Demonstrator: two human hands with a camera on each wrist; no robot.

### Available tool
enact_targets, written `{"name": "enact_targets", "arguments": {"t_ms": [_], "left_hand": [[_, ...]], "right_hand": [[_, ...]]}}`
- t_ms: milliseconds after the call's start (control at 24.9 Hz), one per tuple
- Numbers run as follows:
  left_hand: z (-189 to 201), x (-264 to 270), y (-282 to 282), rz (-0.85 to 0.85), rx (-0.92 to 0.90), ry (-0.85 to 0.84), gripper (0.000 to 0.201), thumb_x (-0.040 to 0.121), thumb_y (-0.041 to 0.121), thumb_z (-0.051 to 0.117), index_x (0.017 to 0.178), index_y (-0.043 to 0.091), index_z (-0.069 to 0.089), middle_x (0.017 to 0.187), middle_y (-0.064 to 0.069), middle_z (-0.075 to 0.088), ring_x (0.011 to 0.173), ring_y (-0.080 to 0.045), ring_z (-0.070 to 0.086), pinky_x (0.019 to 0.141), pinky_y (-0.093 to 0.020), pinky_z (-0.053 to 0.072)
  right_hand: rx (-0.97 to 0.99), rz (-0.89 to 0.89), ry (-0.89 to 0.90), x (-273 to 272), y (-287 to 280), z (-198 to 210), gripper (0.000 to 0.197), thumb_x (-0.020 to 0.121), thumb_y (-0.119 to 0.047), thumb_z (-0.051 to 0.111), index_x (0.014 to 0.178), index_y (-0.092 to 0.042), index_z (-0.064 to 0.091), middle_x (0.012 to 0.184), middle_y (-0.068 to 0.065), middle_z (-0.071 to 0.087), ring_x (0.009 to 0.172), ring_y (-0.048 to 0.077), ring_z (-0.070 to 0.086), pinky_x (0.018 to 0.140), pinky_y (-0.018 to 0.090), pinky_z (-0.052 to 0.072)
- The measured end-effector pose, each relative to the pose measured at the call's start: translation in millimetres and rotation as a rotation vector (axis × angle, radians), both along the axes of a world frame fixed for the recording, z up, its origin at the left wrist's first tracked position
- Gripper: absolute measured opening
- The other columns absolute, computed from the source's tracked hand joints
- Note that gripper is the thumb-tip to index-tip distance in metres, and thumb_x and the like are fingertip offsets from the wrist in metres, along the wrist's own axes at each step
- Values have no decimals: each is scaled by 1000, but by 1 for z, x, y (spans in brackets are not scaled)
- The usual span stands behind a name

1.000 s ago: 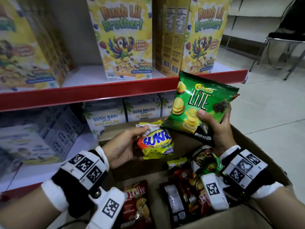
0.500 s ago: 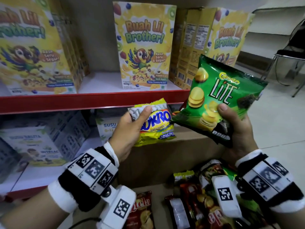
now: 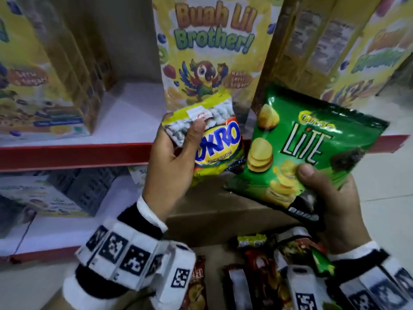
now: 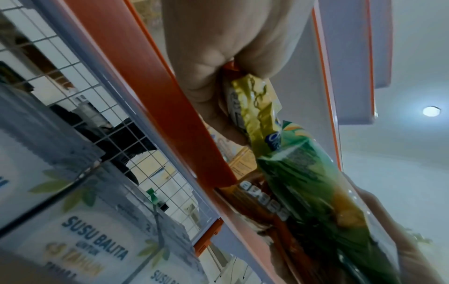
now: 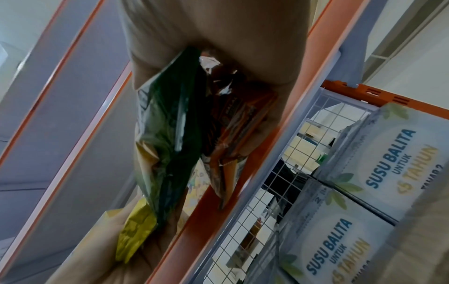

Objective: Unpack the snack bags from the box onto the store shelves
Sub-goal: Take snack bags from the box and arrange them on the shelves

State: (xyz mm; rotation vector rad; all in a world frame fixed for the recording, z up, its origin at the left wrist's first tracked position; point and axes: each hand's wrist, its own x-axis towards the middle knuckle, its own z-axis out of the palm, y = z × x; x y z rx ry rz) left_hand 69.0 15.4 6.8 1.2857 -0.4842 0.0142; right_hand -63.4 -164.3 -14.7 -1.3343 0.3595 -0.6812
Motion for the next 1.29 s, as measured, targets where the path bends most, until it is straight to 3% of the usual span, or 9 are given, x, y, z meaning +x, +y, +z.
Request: {"name": "enact_targets", "arguments": {"t_ms": [161,362,563,684,845,925,1006,1166,1287], "left_hand": [[48,-13,5,0,-21,138,27,86,33,55,111,22,56,112,2,70,107,-20,66,86,-38,56],[134,-42,36,58,-52,389,39,80,56,49,101,29,69,105,1,74,100,-22,70,78,-38,58],[286,-61,68,178,77,324,42,76,56,47,86,22,70,86,-4,76,84,-26,72,74,-46,59],[383,-60,80,179,46,265,39,73,58,51,78,26,73,78,3,76,72,-13,72,63,-31,60],[523,-54,95,38,-79,215,26,82,48,56,82,28,74,86,-1,76,77,-17,74,60,-27,58],[578,-54,104,3,-93,145,20,83,45,59,83,33,74,88,2,76,82,-14,73,66,-28,58],[628,-53,115,-34,-100,81,18,81,45,58,80,36,74,84,5,76,76,-12,73,57,-23,56],[693,-53,131,-65,-63,-46,27,82,44,49,88,28,70,84,8,76,76,-8,73,56,-17,55],[727,-45,145,-22,54,-160,36,89,44,51,96,12,66,88,4,73,83,-13,70,65,-31,57]], "right_hand": [[-69,-22,147,-3,14,59,98,45,-52,90,127,-14,51,116,14,67,105,38,64,91,63,47],[-12,41,249,-29,40,147,103,36,-55,91,122,-11,54,104,11,71,92,32,70,80,53,56],[-6,113,313,-54,61,298,103,22,-60,90,111,-19,59,97,10,73,84,27,72,73,39,59],[-49,144,256,-51,68,393,104,20,-60,91,108,-15,58,90,7,74,78,23,72,65,29,58],[-137,178,118,-39,80,529,96,29,-58,91,112,-22,59,100,8,73,88,27,71,73,41,59],[-192,165,53,-33,84,580,92,29,-59,90,109,-25,60,99,4,73,87,24,71,71,35,59],[-254,157,1,-27,89,626,89,30,-62,89,106,-26,60,95,1,73,85,21,71,70,30,58],[-315,136,-78,-20,102,684,90,33,-63,88,109,-25,60,96,0,73,87,22,71,72,31,58],[-306,145,-97,-12,111,708,101,36,-62,89,121,-21,55,110,6,70,101,31,66,88,51,53]]}}
